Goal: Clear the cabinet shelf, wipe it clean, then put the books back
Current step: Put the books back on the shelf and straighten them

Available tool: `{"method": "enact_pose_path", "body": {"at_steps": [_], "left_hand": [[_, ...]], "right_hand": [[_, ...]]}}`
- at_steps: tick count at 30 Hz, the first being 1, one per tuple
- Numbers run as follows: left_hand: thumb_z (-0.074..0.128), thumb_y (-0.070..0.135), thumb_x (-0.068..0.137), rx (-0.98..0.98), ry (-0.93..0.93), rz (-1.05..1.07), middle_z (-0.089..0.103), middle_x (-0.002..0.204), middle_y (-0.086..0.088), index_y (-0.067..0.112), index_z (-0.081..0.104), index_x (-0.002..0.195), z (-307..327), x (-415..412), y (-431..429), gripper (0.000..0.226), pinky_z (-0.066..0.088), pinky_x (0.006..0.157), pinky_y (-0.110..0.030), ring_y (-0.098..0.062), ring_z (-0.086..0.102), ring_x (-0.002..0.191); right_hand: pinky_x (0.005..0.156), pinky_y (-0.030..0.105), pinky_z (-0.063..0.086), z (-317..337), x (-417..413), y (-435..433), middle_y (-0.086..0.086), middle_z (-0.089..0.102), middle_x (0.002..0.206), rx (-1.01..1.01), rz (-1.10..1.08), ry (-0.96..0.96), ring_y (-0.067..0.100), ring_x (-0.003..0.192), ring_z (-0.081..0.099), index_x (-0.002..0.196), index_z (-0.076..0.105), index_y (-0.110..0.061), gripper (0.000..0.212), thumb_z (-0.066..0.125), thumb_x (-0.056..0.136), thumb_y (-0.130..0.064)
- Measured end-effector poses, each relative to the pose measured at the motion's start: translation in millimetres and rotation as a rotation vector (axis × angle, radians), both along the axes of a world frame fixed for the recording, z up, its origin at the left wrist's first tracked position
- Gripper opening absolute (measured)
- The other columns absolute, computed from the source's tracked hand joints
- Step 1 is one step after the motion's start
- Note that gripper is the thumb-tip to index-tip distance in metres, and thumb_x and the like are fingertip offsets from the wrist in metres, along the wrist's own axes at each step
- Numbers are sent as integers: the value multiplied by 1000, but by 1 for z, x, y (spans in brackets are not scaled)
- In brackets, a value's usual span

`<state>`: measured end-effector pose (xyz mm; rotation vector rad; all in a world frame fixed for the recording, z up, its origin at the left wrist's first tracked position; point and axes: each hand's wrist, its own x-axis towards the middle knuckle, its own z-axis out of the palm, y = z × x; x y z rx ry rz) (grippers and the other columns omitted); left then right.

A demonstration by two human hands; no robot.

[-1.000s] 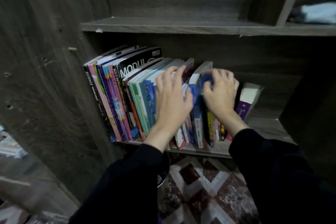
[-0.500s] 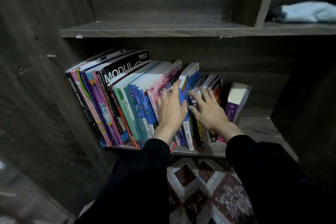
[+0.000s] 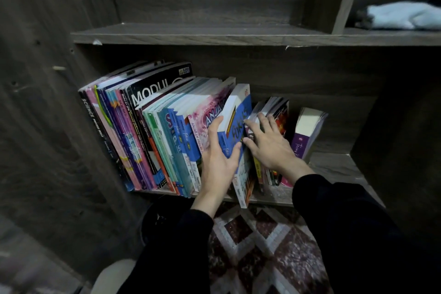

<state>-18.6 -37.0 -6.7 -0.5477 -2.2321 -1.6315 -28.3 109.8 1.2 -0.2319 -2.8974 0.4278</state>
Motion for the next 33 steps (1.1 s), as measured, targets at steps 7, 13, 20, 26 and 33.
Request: {"method": "enact_pose_path", "body": {"at_steps": [7, 13, 20, 26, 33], "left_hand": [[57, 15, 94, -85, -55, 46, 47, 57, 4, 32, 31, 134, 18, 14, -9, 50, 41, 44, -24, -12, 42, 41], [61, 10, 92, -113, -100, 23, 67, 87, -10, 38, 31, 110, 63, 31, -66, 45, 55, 52, -38, -15, 59, 51], [65, 5, 83, -210, 9, 118, 65, 83, -4, 33, 40, 106, 126, 50, -136, 45, 46, 58, -17, -11, 59, 73], [61, 2, 83, -265, 74, 136, 64, 83, -8, 34, 38, 109, 142, 59, -148, 47, 37, 62, -2, -8, 48, 79], [62, 3, 84, -232, 102, 180, 62, 89, -2, 32, 36, 106, 151, 62, -150, 45, 46, 72, -17, -17, 57, 90]], "right_hand": [[112, 51, 25, 4, 0, 0, 4, -2, 161, 31, 8, -37, 26, 147, -10, 150, 16, -33, 52, 32, 101, -44], [113, 51, 24, 9, 1, -2, 0, -6, 161, 23, 30, -97, 22, 147, -12, 150, 11, -36, 54, 31, 101, -47], [114, 56, 9, 35, -13, -24, 3, 8, 161, 23, -26, -55, 28, 147, 4, 151, 16, -31, 56, 35, 99, -38], [118, 44, 7, 53, -16, -81, -4, 10, 161, -18, 326, 150, 18, 147, 7, 152, 11, -29, 80, 49, 86, -7], [119, 37, 5, 51, -20, -88, 1, 29, 155, -89, 386, 187, 20, 145, 19, 150, 22, -26, 79, 47, 80, 0]]}}
